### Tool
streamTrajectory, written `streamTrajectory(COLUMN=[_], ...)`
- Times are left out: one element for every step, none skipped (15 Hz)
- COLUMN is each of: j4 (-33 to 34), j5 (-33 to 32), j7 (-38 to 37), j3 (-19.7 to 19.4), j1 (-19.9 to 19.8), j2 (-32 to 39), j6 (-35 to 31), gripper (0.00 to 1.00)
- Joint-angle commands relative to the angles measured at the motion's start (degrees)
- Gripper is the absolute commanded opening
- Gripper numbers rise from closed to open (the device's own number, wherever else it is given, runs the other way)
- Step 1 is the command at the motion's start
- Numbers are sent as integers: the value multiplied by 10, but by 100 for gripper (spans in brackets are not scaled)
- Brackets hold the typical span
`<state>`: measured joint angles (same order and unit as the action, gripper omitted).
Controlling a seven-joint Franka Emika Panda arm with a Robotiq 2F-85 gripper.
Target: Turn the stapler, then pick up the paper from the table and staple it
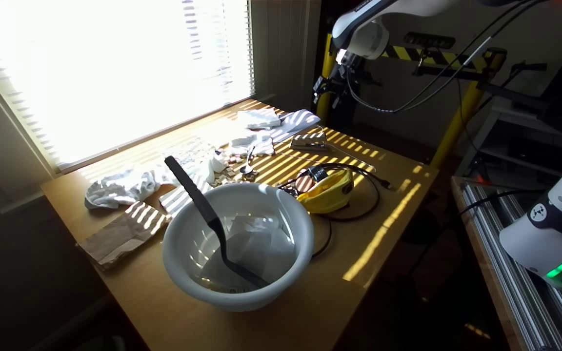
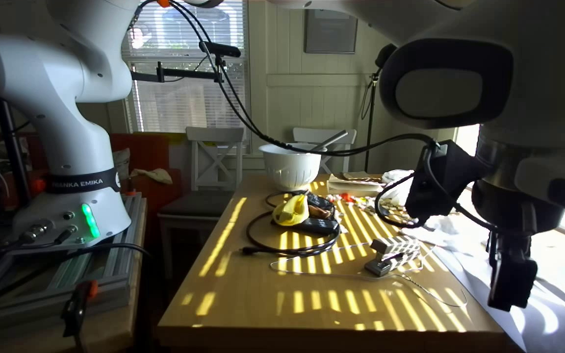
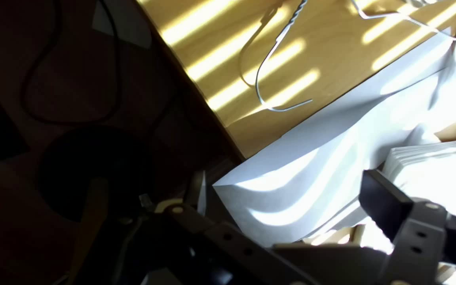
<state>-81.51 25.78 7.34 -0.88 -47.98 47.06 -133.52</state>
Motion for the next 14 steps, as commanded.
streamTrajectory(j4=[72,88,100,117,134,154,171,105,121,133,141,144,147,153], j5=[19,22,22,18,13,11,7,4,4,4,4,12,13,15], j7=[21,34,52,79,97,106,86,82,82,82,82,83,94,93], j3=[11,18,25,35,40,45,39,31,31,31,32,39,43,45], j1=[-27,-36,-43,-51,-56,-58,-52,-48,-48,-48,-48,-54,-57,-60], j2=[47,61,72,86,102,120,134,86,100,110,117,121,126,131], j6=[29,27,24,28,25,16,6,9,7,5,5,17,12,19], gripper=[100,100,100,100,100,100,100,100,100,100,100,100,100,100])
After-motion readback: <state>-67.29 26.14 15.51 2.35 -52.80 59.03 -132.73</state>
